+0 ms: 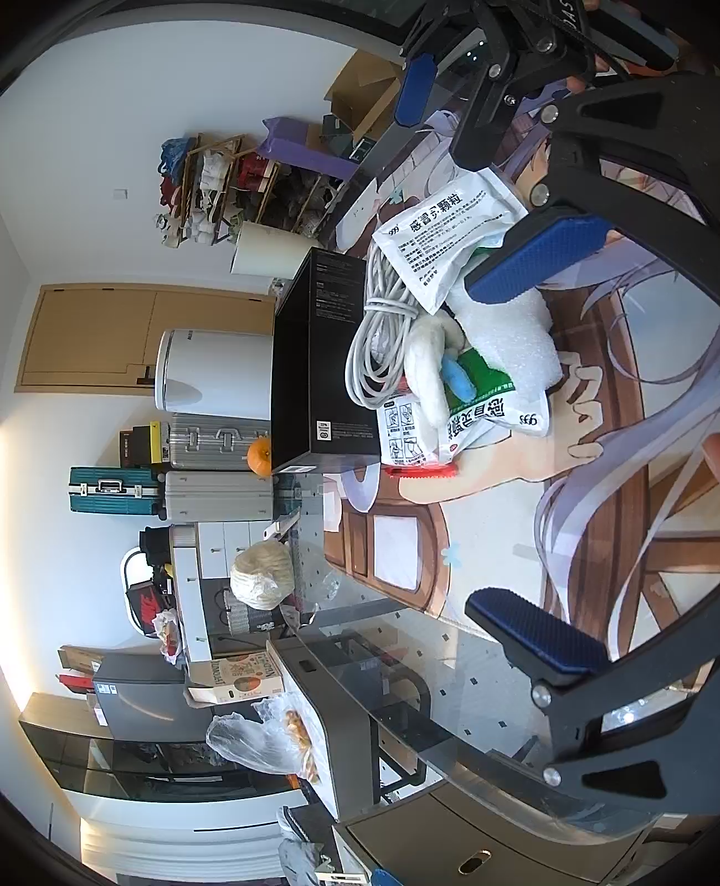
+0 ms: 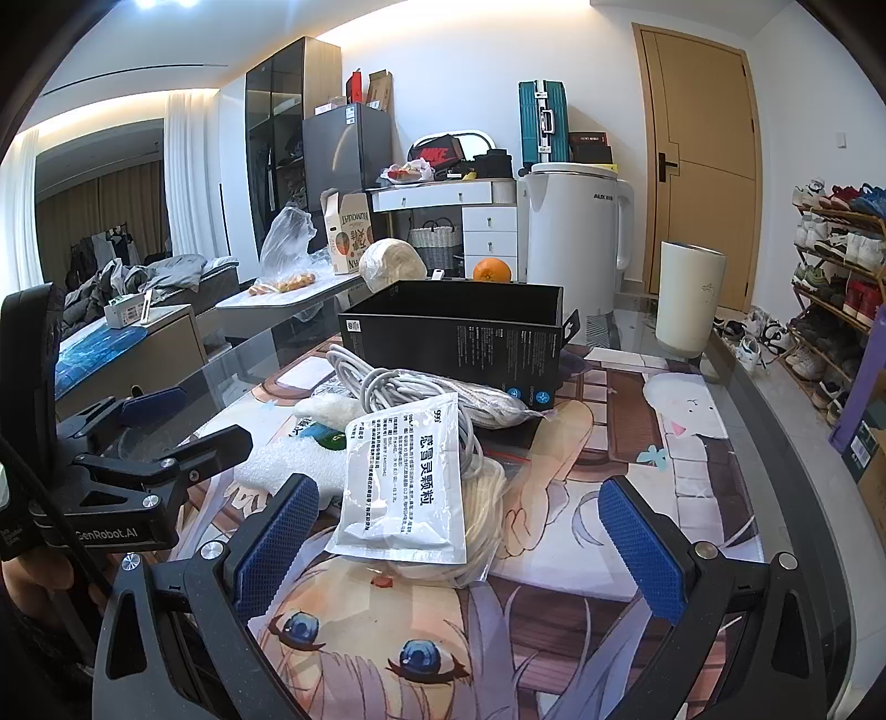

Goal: Organize soft objects

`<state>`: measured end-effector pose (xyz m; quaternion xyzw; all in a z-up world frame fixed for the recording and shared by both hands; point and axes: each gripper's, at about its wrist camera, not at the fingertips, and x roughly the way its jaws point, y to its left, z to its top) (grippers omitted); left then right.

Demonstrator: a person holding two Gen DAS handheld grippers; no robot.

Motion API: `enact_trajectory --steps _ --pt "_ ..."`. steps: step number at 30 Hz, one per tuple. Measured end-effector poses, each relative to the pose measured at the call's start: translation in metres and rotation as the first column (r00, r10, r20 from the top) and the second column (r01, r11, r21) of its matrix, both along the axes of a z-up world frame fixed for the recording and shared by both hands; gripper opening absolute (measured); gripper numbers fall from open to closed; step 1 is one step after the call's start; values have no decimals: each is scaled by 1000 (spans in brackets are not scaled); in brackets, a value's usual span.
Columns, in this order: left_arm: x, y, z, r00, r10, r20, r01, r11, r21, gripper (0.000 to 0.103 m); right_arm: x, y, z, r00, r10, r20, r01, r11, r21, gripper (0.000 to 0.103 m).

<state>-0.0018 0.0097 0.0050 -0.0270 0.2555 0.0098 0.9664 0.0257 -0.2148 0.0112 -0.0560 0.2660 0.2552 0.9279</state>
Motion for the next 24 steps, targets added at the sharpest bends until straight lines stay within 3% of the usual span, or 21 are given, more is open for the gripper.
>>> enact_trajectory --steps 24 --pt "3 2 1 1000 0 0 0 1000 1 103 2 -2 1 1000 -1 -4 1 1000 -1 103"
